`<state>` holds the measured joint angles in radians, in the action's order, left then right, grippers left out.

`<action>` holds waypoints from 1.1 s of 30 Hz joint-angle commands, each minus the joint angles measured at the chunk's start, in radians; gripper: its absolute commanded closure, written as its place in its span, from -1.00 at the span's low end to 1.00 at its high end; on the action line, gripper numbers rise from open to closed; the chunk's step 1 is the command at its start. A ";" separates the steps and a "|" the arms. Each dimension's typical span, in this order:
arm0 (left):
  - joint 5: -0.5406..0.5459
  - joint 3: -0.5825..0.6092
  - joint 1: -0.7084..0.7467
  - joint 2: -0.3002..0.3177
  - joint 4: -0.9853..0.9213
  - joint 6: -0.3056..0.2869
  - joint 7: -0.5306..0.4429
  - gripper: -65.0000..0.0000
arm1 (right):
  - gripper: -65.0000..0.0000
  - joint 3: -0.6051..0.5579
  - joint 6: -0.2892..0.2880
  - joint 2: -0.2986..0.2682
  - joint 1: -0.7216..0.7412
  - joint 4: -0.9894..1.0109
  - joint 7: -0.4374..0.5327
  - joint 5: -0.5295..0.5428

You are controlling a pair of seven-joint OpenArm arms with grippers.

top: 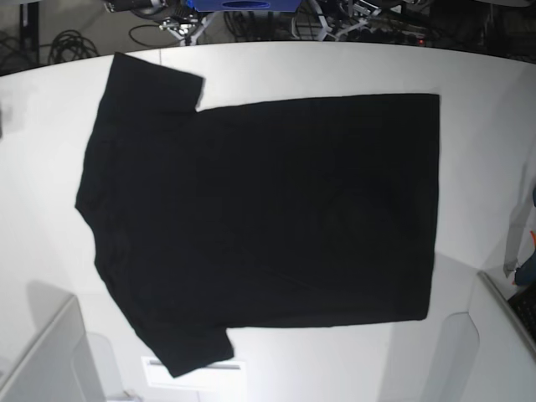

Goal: Fold the T-shirt properly

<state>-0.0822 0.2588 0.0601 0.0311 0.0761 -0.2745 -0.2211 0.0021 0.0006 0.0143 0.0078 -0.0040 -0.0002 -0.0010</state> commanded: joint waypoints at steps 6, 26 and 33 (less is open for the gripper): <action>0.005 -0.009 0.014 0.003 0.001 -0.009 -0.002 1.00 | -0.02 0.002 0.006 -0.003 -0.032 -0.006 0.007 0.002; 0.006 -0.011 0.019 0.002 0.001 -0.009 -0.002 0.40 | 0.62 0.002 0.006 -0.007 -0.044 -0.006 0.002 0.002; 0.006 -0.011 0.019 0.002 0.001 -0.009 -0.002 0.40 | -0.73 -0.003 0.006 -0.006 -0.068 -0.040 0.007 0.000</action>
<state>-0.0769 0.2493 0.0746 0.0315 0.0784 -0.2745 -0.2203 0.0017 0.0010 0.0063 -0.0605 -0.0429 0.0074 -0.0017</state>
